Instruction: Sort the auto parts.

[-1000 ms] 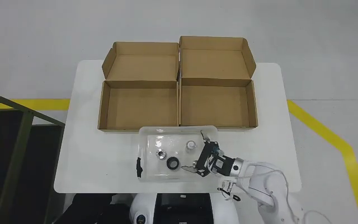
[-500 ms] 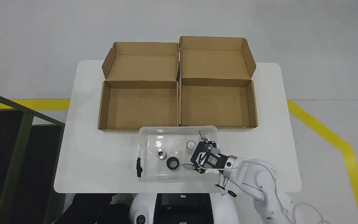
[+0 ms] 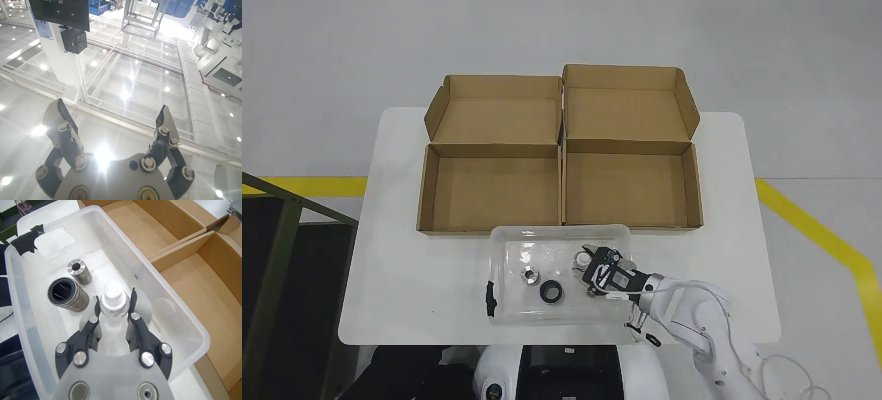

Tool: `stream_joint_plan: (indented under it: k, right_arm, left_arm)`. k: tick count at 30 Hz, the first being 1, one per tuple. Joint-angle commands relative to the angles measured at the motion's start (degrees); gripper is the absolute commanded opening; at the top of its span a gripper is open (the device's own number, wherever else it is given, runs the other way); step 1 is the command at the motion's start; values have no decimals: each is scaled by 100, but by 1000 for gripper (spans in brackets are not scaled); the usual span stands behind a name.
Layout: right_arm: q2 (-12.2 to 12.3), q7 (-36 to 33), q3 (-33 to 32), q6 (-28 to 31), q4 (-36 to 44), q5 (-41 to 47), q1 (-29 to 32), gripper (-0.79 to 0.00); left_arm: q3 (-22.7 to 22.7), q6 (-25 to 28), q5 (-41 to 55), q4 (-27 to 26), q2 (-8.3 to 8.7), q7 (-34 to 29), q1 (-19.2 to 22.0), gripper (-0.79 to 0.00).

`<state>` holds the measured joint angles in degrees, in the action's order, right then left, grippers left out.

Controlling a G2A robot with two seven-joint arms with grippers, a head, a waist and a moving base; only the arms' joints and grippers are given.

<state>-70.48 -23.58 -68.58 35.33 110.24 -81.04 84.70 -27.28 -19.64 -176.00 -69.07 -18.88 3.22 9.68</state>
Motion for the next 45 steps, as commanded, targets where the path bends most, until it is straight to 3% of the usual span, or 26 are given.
stream_joint_plan:
  k: [1,15,32,45]
  right_arm:
    - [10,6,-11,26,23,28,-13,-785]
    - [125,238,-350,449,936,822,205,-785]
    - [97,1590,-459,-135,943,2180,-9,-785]
    - [100,2143,-496,129,917,3030,-107,-785]
  left_arm:
    - [0,0,0,0,0,0,0,0]
    - [0,0,0,0,0,0,0,0]
    - [0,0,0,0,0,0,0,0]
    - [0,0,0,0,0,0,0,0]
